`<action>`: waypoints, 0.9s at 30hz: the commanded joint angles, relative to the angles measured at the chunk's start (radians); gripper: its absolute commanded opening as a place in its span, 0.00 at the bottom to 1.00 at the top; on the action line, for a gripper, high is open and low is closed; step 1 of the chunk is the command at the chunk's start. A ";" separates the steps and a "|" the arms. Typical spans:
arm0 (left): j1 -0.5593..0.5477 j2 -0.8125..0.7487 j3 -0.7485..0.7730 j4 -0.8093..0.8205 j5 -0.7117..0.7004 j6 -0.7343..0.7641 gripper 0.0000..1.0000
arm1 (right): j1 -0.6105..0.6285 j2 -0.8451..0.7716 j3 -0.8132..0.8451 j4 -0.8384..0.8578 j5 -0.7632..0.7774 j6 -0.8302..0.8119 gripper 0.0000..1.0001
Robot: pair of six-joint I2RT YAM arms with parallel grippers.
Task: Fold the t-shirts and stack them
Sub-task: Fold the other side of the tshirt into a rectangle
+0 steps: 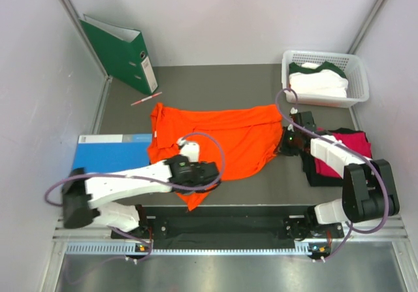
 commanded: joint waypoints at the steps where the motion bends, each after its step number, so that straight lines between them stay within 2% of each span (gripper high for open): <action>1: -0.003 -0.306 -0.148 0.090 -0.032 -0.159 0.95 | 0.012 0.019 0.054 0.063 -0.027 -0.021 0.00; 4: -0.002 -0.486 -0.271 0.159 0.012 -0.230 0.91 | 0.012 0.029 0.057 0.072 -0.033 -0.022 0.00; 5: -0.002 -0.520 -0.296 0.185 0.035 -0.251 0.87 | 0.012 0.038 0.057 0.080 -0.037 -0.022 0.00; 9: -0.002 -0.597 -0.384 0.258 0.092 -0.337 0.85 | 0.011 0.071 0.063 0.101 -0.065 -0.023 0.00; 12: -0.002 -0.584 -0.442 0.339 0.149 -0.372 0.82 | 0.011 0.088 0.067 0.109 -0.076 -0.022 0.00; 18: -0.002 -0.453 -0.510 0.484 0.204 -0.406 0.80 | 0.012 0.095 0.081 0.112 -0.083 -0.025 0.00; 21: -0.002 -0.395 -0.531 0.523 0.213 -0.416 0.74 | 0.011 0.098 0.081 0.115 -0.088 -0.023 0.00; 25: -0.002 -0.350 -0.551 0.580 0.236 -0.423 0.59 | 0.012 0.103 0.083 0.117 -0.089 -0.025 0.00; 27: -0.002 -0.330 -0.560 0.591 0.242 -0.426 0.56 | 0.012 0.103 0.081 0.118 -0.089 -0.028 0.00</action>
